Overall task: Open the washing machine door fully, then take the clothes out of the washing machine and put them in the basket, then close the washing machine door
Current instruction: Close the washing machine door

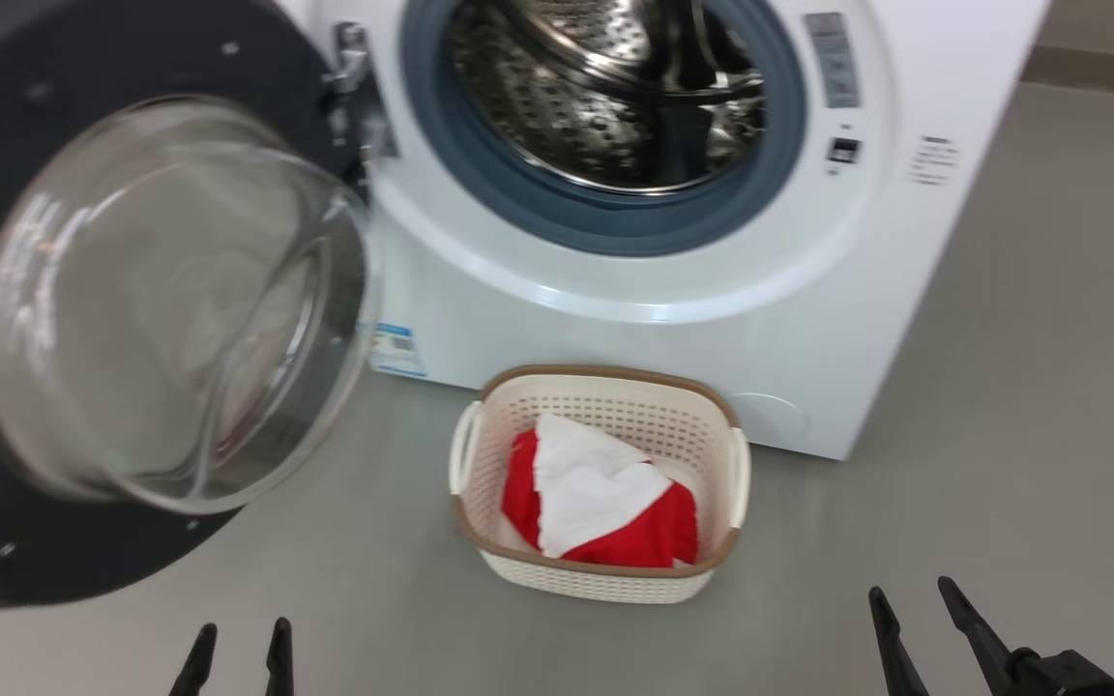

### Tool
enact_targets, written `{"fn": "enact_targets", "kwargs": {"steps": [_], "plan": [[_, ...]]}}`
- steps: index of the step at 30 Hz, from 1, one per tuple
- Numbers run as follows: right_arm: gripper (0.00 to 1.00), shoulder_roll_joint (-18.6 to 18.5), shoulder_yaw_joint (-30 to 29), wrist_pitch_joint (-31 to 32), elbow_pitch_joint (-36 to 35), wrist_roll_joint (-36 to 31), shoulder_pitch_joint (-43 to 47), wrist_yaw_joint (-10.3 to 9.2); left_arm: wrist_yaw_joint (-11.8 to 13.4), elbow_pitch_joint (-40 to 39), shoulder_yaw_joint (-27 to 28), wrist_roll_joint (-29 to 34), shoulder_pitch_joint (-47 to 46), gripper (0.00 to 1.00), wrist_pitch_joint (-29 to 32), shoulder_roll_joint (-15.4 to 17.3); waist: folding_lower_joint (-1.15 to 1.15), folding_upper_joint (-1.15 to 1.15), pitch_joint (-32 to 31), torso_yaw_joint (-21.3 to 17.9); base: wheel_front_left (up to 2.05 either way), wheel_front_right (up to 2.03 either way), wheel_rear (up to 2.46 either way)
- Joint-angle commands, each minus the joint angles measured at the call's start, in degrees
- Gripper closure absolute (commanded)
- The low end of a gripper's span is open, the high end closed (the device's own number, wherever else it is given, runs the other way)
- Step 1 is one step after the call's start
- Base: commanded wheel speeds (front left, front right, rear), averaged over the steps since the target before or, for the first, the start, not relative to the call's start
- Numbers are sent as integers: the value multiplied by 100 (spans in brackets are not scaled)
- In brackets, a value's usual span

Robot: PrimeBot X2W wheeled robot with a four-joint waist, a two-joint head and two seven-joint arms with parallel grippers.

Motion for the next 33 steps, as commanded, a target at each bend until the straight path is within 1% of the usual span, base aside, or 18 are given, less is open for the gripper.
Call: {"fn": "enact_targets", "kwargs": {"steps": [1,3,5,11,16,23,31,32,33], "plan": [[0,-85,177,-36,-103,-29,-191,37,73,-112,124,-35,-29,0,-29,18,0,0,-143,792,0,0,0],[0,-85,248,-36,-90,-37,-211,37,141,-145,99,-89,22,0,-29,17,0,0,-124,961,0,0,0],[0,-85,386,-36,-54,-79,-314,37,192,-202,117,-192,47,0,-29,17,0,0,-67,1035,0,0,0],[0,-85,840,-36,175,-161,-741,37,446,-377,159,-452,126,0,-29,17,0,0,41,1143,0,0,0],[0,-85,1108,-36,348,-173,-983,37,601,-541,180,-638,246,0,-29,16,0,0,78,1197,0,0,0],[0,-85,1211,-36,436,-147,-1076,37,714,-656,180,-728,342,0,-29,16,0,0,72,1211,0,0,0],[0,-85,1222,-36,448,-106,-1038,37,722,-675,179,-819,373,0,-29,16,0,0,39,1190,0,0,0],[0,-85,1211,-36,445,-101,-1029,37,706,-666,175,-842,360,54,-29,16,0,0,34,1185,0,0,0],[0,-85,1185,-36,433,-97,-1009,37,646,-683,194,-897,293,100,-29,16,0,0,36,1179,0,0,0]]}}
